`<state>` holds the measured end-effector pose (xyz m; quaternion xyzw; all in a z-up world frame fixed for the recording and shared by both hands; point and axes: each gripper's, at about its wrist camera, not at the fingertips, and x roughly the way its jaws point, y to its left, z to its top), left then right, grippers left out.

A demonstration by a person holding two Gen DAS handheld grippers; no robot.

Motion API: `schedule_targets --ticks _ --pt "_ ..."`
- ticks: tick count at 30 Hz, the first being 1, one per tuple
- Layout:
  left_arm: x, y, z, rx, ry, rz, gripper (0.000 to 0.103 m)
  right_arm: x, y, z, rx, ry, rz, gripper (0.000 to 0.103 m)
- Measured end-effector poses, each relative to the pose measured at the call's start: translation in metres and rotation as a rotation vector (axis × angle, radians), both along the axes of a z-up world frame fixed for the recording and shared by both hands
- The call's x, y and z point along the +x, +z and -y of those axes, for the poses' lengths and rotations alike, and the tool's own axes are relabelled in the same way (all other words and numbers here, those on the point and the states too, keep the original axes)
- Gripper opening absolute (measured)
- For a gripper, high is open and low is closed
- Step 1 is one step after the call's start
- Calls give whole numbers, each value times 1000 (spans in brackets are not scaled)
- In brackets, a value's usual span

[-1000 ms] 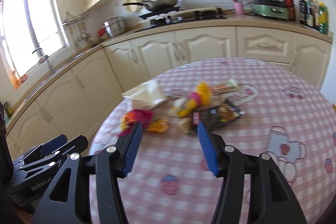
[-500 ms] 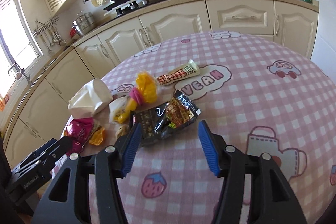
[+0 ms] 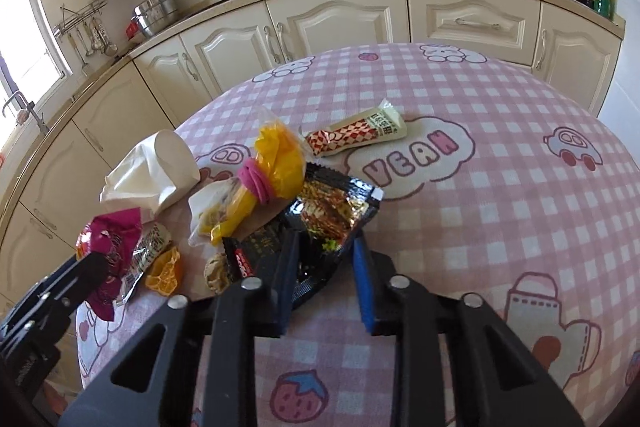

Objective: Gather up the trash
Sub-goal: 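Grasp the black snack bag with the right tool while the left tool grasps the pink-orange candy wrapper, then carry both items over the blue bucket and open both tools to drop them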

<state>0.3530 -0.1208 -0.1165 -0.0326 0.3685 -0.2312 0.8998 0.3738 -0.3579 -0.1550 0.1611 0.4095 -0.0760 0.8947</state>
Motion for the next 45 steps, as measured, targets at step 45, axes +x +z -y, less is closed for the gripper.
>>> schedule_targets --ticks 45 --pt "-64 12 -289 -34 548 17 32 -37 68 -342 -15 623 170 1"
